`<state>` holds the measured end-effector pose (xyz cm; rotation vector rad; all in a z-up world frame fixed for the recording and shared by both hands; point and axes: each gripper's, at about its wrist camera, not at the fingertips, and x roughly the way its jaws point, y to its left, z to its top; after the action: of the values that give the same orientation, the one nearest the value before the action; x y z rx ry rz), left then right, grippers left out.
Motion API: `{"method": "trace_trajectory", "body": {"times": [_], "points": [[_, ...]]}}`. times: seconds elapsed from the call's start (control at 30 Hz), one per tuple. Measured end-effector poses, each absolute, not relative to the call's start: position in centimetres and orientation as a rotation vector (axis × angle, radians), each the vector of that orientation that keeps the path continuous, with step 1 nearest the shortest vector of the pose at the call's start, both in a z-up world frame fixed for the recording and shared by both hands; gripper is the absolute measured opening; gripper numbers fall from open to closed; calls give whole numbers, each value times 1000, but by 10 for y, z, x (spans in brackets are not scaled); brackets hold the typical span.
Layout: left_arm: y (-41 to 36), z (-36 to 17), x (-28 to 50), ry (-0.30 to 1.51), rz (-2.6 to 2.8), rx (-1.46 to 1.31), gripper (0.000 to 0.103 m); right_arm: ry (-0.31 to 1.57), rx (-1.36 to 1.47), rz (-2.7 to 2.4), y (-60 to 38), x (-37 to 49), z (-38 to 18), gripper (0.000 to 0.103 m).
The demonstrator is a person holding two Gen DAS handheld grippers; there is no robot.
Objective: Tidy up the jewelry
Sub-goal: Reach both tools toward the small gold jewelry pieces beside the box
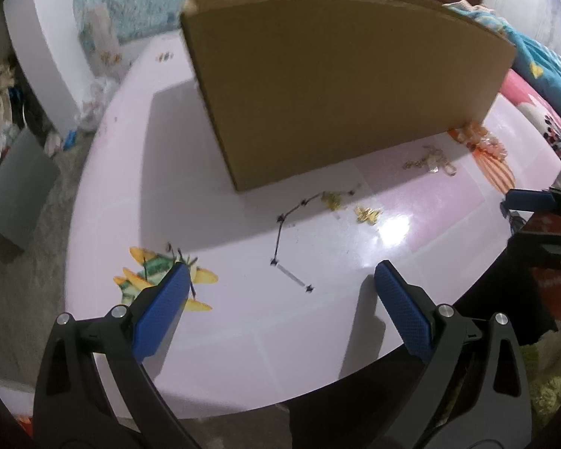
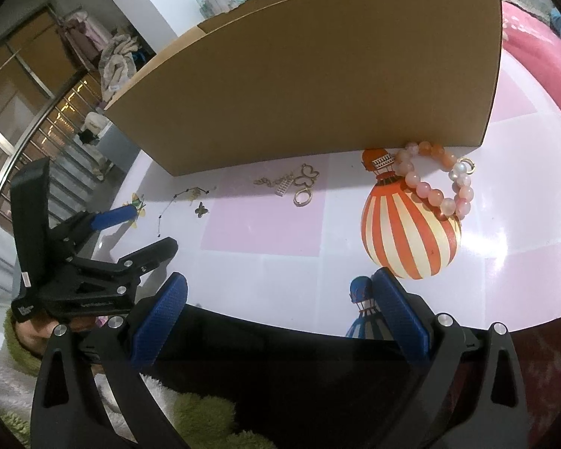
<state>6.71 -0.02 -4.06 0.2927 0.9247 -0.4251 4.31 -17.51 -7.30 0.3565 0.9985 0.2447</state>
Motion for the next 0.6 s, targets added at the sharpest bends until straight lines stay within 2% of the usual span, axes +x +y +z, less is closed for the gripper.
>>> {"method": "trace_trajectory", "body": {"times": [0.27,0.3,0.37,0.6], "points": [[-15,-20,48,773,-570,284,93,1017,363,254,-178,46,-69,97],[-17,-19,48,770,-583,286,83,1018,368,254,-179,46,-69,96],[-24,-22,49,777,-600,294,72,1011,386,267,-180,46,-68,89],[-35,-29,54,818,-666,301,44,974,380,282,-182,49,-62,76]]}}
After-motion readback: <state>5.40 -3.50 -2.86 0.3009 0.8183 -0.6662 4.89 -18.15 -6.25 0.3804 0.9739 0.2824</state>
